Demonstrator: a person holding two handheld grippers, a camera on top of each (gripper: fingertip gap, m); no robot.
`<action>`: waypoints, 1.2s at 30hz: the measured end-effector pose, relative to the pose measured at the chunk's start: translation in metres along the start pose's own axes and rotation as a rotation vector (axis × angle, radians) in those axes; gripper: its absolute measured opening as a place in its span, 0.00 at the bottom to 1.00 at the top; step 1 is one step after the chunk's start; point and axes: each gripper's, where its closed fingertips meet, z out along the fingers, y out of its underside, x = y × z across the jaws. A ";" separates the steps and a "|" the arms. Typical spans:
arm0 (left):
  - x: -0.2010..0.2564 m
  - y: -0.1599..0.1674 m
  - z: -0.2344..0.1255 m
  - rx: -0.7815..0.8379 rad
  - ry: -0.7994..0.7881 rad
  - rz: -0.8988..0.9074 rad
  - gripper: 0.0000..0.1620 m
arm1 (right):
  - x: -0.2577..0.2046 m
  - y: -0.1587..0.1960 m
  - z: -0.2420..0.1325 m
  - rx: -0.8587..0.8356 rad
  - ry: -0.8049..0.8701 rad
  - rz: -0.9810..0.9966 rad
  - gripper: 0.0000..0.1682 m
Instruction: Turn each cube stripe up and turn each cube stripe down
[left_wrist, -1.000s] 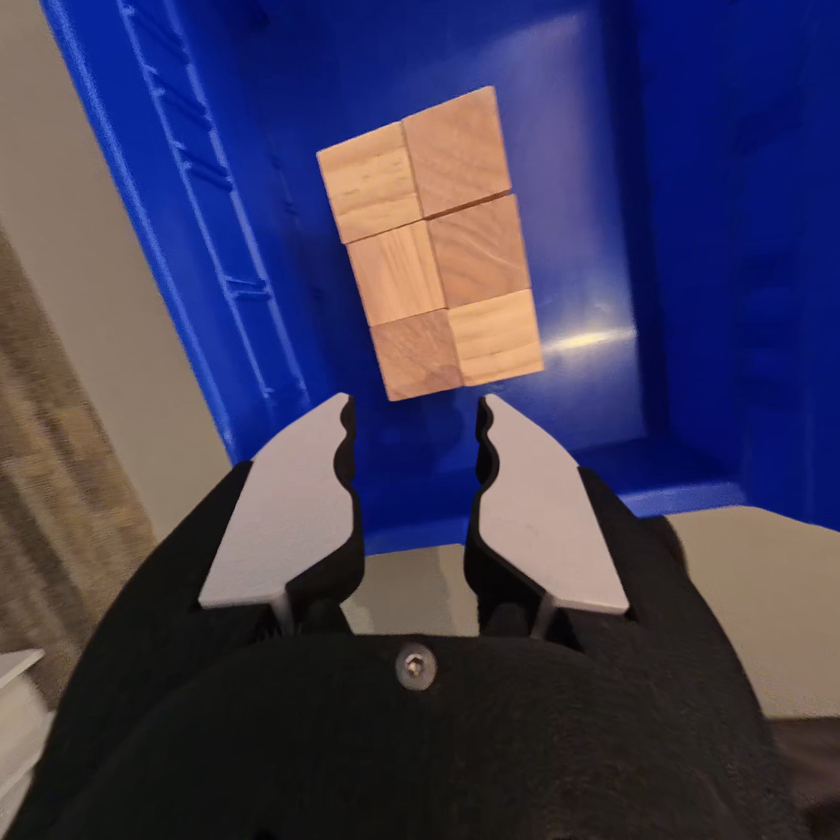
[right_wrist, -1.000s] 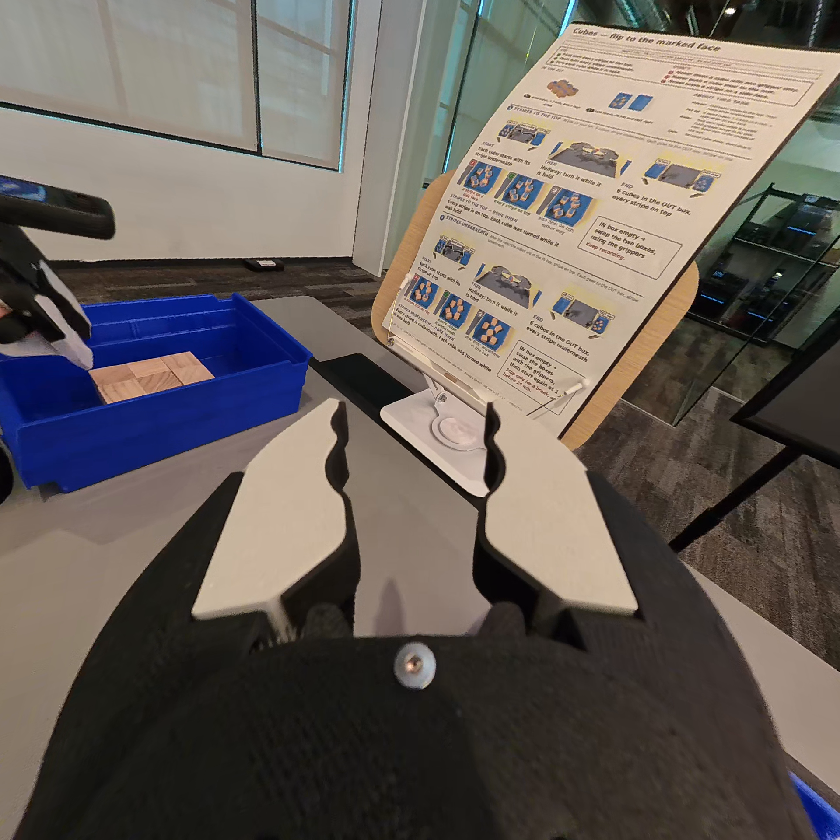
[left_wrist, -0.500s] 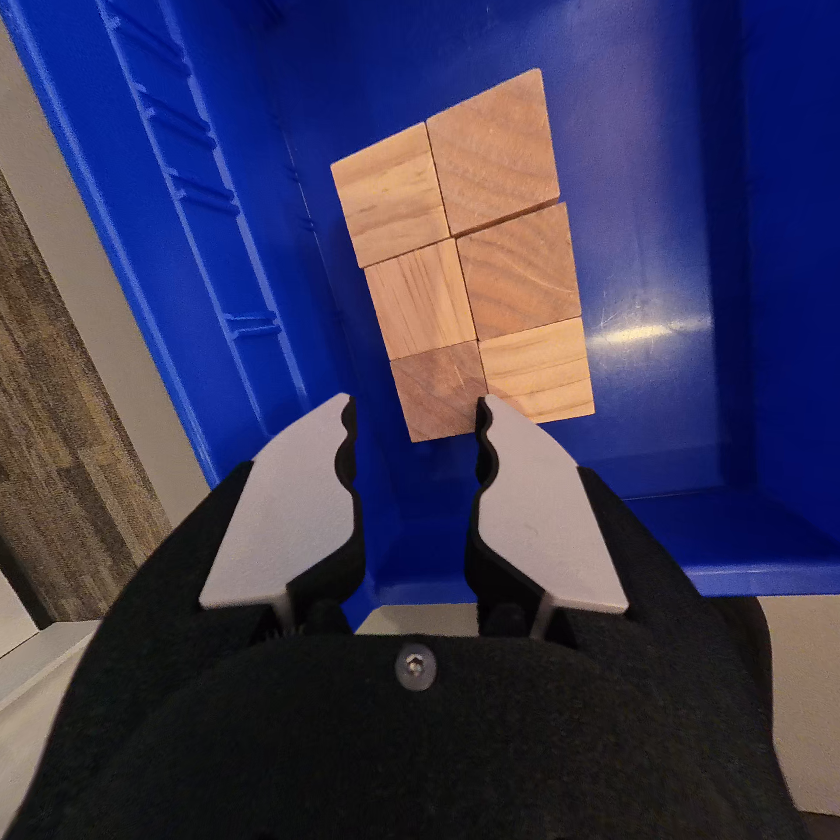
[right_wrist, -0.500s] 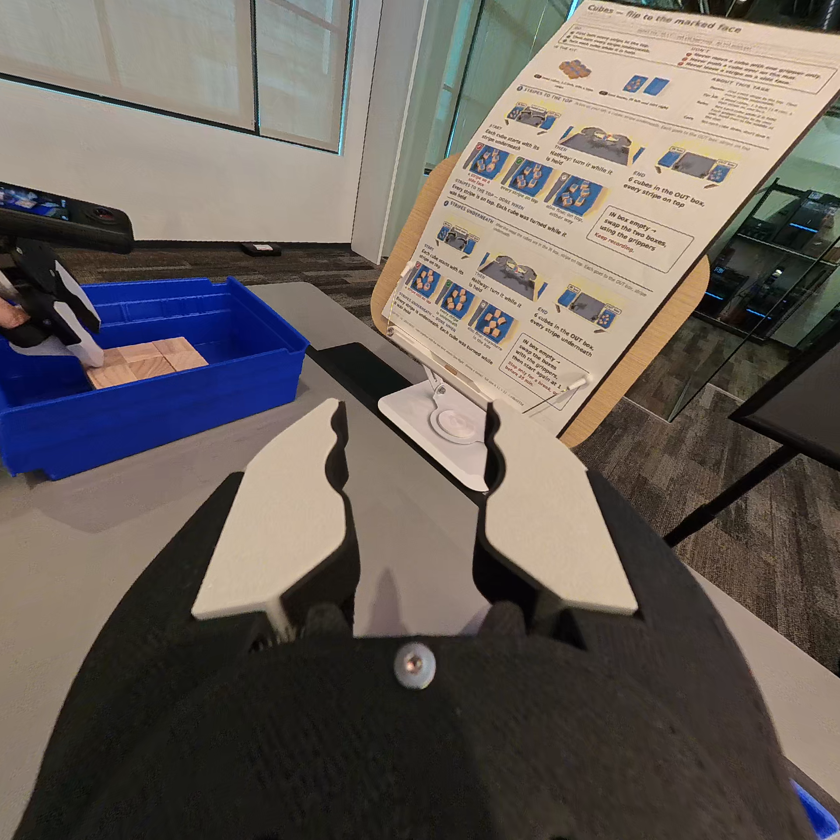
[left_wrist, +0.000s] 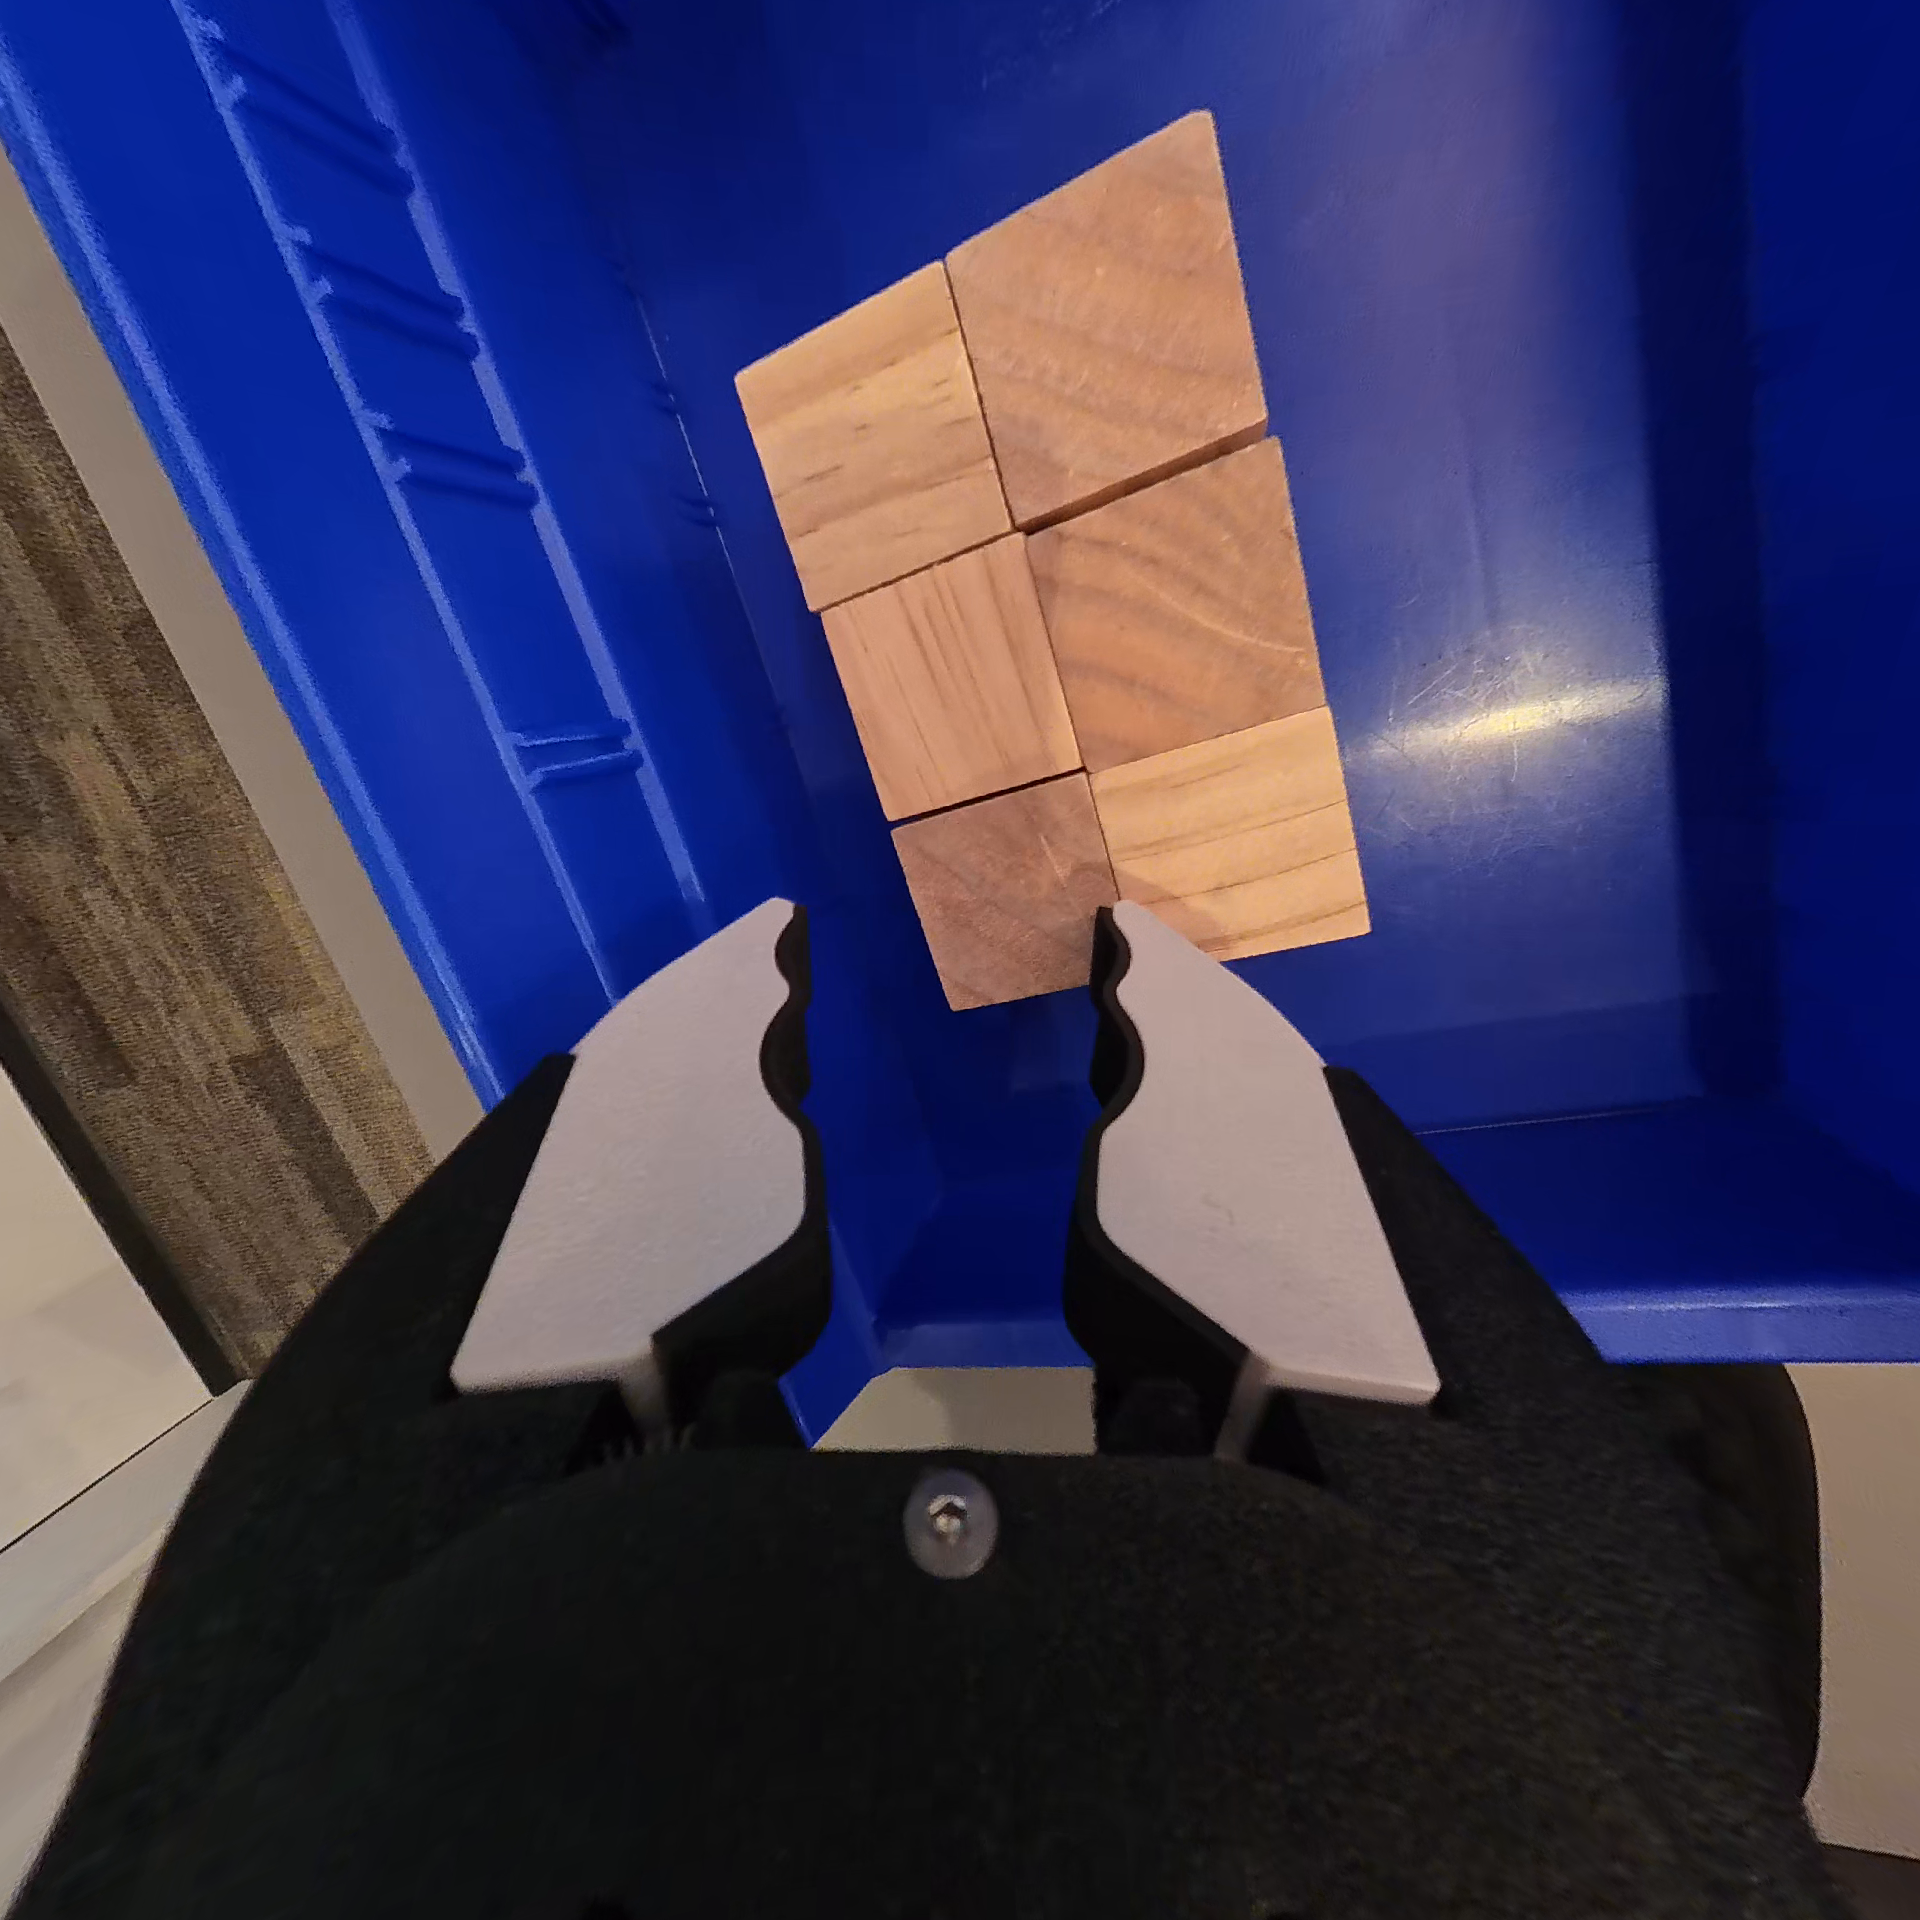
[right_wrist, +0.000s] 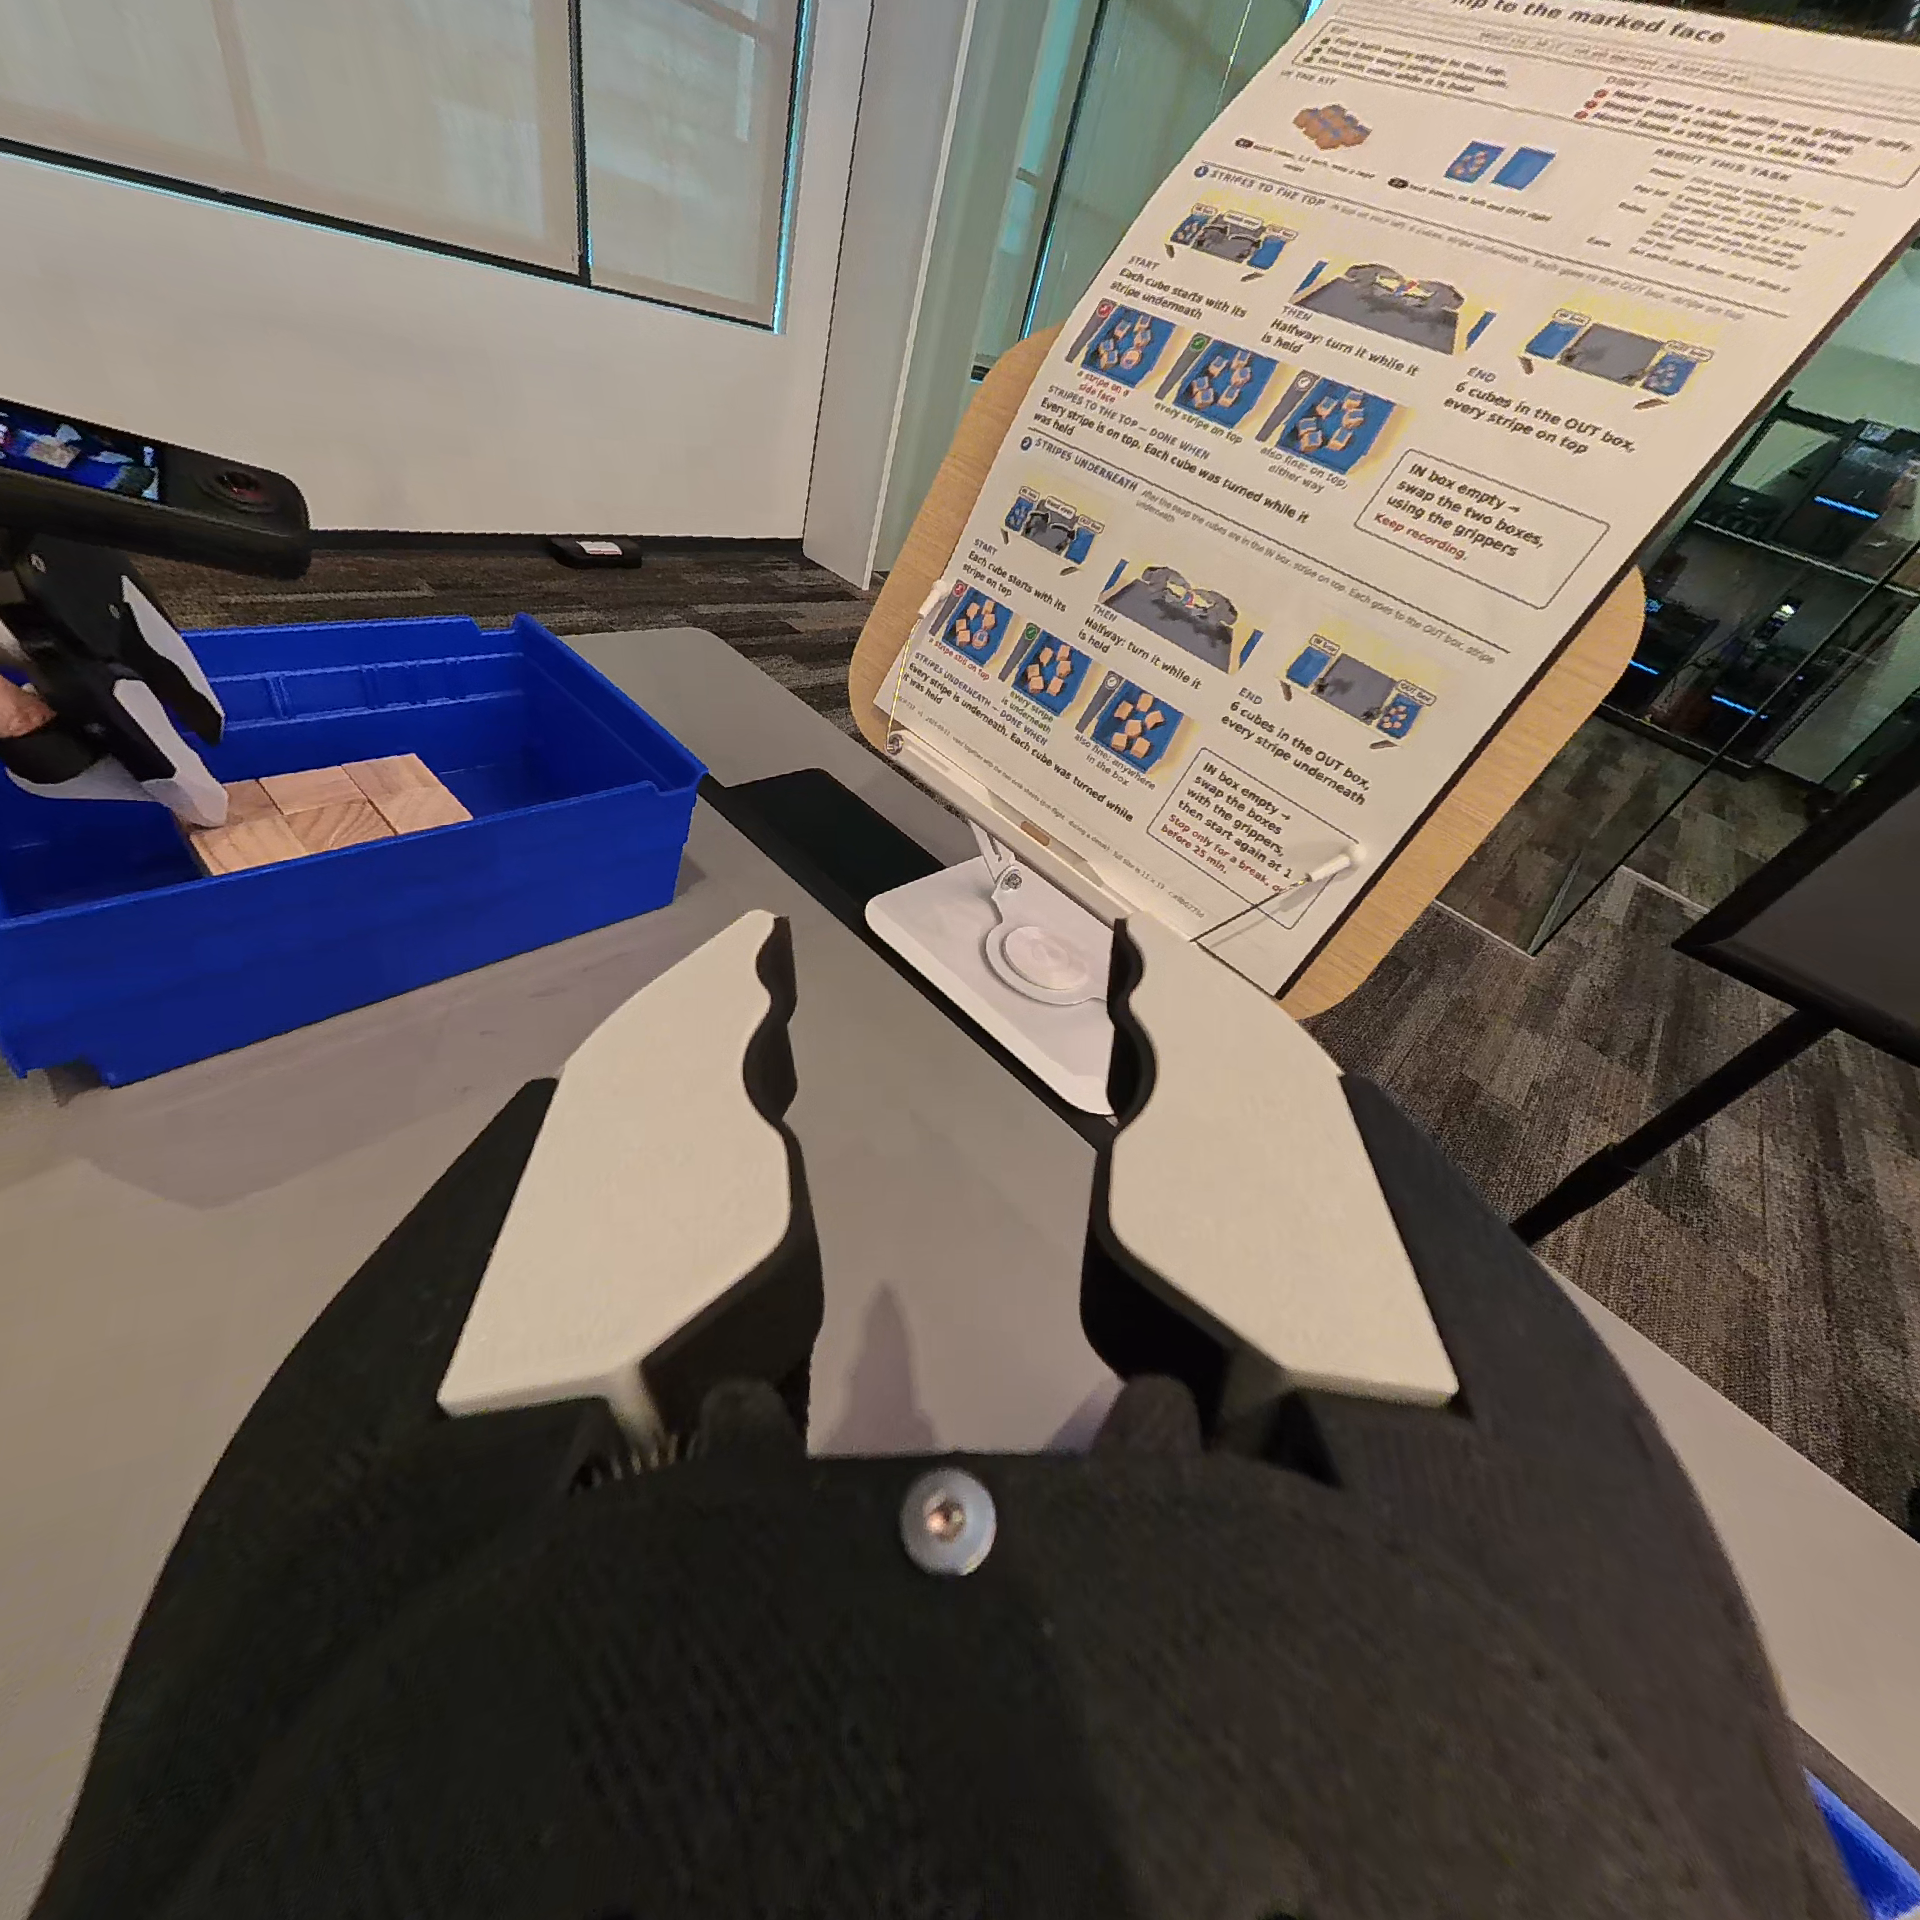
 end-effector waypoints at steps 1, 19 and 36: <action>0.000 0.000 0.000 -0.002 -0.001 0.000 0.33 | 0.000 0.000 0.000 -0.002 0.000 -0.001 0.35; 0.012 -0.008 -0.003 0.006 -0.014 0.061 0.30 | -0.001 0.005 0.004 -0.016 -0.005 -0.001 0.35; -0.005 0.000 0.002 0.014 0.039 -0.093 0.40 | -0.001 0.007 0.005 -0.024 -0.002 -0.009 0.35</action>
